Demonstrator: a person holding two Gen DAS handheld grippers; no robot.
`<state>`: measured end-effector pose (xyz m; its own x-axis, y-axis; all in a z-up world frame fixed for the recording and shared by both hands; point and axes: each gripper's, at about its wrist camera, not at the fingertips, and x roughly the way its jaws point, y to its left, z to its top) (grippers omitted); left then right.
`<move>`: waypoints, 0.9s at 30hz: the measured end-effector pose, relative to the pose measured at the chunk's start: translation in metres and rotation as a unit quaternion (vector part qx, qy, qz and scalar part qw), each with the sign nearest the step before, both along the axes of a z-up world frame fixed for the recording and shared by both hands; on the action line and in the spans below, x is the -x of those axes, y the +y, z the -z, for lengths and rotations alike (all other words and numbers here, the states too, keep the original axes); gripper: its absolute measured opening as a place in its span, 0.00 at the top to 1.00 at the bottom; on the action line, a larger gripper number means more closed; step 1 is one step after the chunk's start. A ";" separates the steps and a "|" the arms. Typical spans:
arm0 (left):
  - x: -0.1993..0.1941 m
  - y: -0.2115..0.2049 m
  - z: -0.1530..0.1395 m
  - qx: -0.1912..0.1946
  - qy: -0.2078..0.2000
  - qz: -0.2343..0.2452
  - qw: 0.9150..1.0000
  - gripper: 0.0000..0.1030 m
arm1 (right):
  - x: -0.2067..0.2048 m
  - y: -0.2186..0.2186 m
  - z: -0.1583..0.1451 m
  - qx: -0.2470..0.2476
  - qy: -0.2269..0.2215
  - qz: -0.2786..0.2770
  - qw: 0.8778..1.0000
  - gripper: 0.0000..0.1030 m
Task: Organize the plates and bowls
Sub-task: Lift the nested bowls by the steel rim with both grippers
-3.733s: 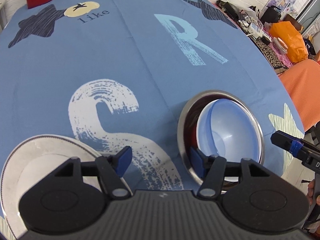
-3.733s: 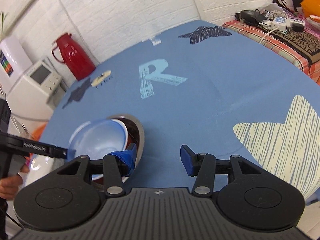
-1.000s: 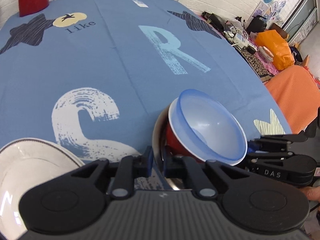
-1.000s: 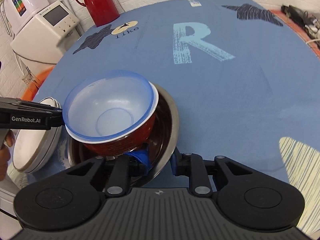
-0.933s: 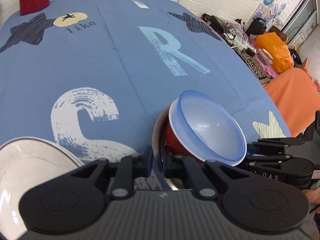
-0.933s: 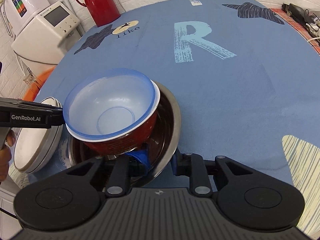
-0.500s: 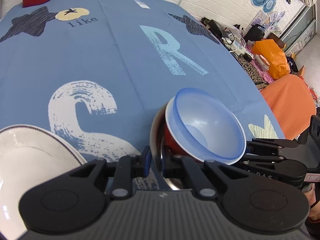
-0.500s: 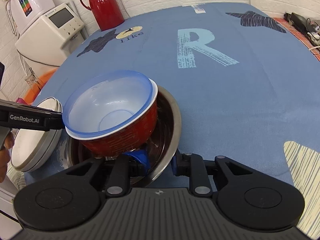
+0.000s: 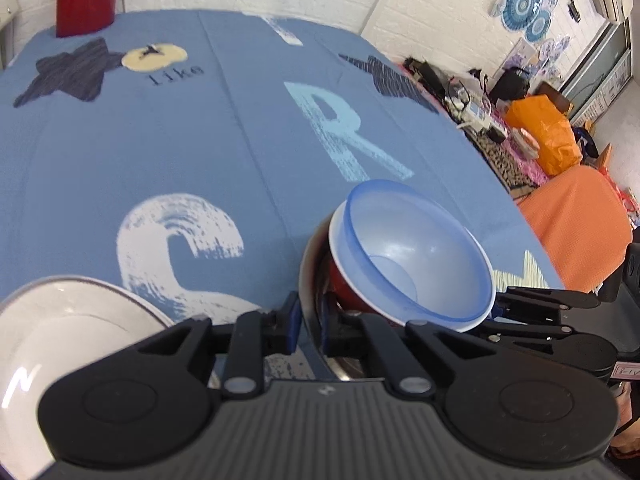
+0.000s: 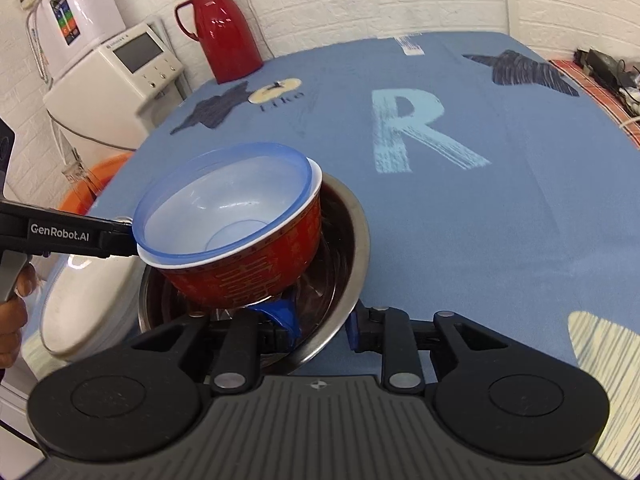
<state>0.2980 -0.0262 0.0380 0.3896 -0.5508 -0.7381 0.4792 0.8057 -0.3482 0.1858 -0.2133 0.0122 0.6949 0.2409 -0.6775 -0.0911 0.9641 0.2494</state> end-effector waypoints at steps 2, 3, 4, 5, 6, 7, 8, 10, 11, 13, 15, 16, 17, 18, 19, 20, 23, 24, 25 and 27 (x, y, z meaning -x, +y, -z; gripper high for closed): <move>0.004 0.013 -0.016 -0.003 -0.015 -0.010 1.000 1.00 | -0.004 0.012 -0.011 -0.002 -0.008 -0.013 1.000 0.91; 0.006 0.020 -0.022 -0.006 -0.021 -0.016 1.000 1.00 | -0.005 0.020 -0.017 -0.001 -0.014 -0.022 1.000 0.90; 0.009 0.031 -0.029 -0.008 -0.028 -0.025 0.999 1.00 | -0.007 0.029 -0.022 0.000 -0.021 -0.033 0.999 0.90; 0.013 0.042 -0.036 -0.010 -0.034 -0.035 0.999 1.00 | -0.009 0.039 -0.026 -0.002 -0.027 -0.043 0.999 0.90; 0.017 0.054 -0.041 -0.013 -0.041 -0.046 0.998 1.00 | -0.010 0.050 -0.030 -0.003 -0.031 -0.053 0.998 0.90; 0.021 0.066 -0.045 -0.017 -0.046 -0.058 0.997 1.00 | -0.012 0.061 -0.032 -0.005 -0.036 -0.065 0.997 0.90; 0.026 0.080 -0.049 -0.024 -0.051 -0.074 0.996 1.00 | -0.015 0.075 -0.033 -0.007 -0.042 -0.079 0.996 0.90; 0.035 0.107 -0.051 -0.036 -0.056 -0.100 0.993 1.00 | -0.020 0.098 -0.030 -0.017 -0.041 -0.101 0.994 0.89; 0.038 0.120 -0.050 -0.042 -0.054 -0.112 0.991 1.00 | -0.023 0.109 -0.026 -0.025 -0.035 -0.112 0.993 0.89; 0.044 0.144 -0.044 -0.048 -0.044 -0.134 0.989 1.00 | -0.028 0.132 -0.017 -0.034 -0.017 -0.132 0.990 0.89; 0.048 0.165 -0.035 -0.052 -0.034 -0.150 0.987 1.00 | -0.031 0.149 -0.008 -0.037 0.002 -0.147 0.988 0.88; 0.049 0.173 -0.030 -0.052 -0.029 -0.156 0.986 1.00 | -0.032 0.157 -0.005 -0.034 0.010 -0.154 0.987 0.88; 0.050 0.179 -0.026 -0.051 -0.025 -0.159 0.986 1.00 | -0.033 0.164 -0.003 -0.028 0.015 -0.158 0.987 0.88; 0.050 0.185 -0.021 -0.049 -0.021 -0.161 0.985 1.00 | -0.034 0.168 -0.001 -0.024 0.019 -0.160 0.987 0.88; 0.049 0.188 -0.017 -0.046 -0.018 -0.163 0.985 1.00 | -0.035 0.172 0.000 -0.017 0.022 -0.160 0.987 0.88; 0.048 0.192 -0.012 -0.040 -0.014 -0.163 0.986 1.00 | -0.035 0.174 0.000 -0.008 0.022 -0.159 0.987 0.88; 0.045 0.197 0.000 -0.027 -0.003 -0.158 0.987 1.00 | -0.035 0.179 0.003 0.012 0.032 -0.154 0.987 0.87; 0.043 0.197 0.004 -0.027 0.000 -0.157 0.987 1.00 | -0.034 0.179 0.004 0.014 0.030 -0.150 0.988 0.87; 0.043 0.197 0.009 -0.029 0.002 -0.158 0.987 1.00 | -0.034 0.181 0.004 0.017 0.029 -0.149 0.988 0.87; 0.043 0.201 0.014 -0.019 -0.004 -0.160 0.987 1.00 | -0.033 0.184 0.005 0.024 0.024 -0.143 0.989 0.87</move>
<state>0.2546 0.1750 0.0245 0.5444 -0.3706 -0.7525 0.2003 0.9286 -0.3124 0.2188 -0.0294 0.0077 0.5693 0.3895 -0.7240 -0.3508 0.9115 0.2146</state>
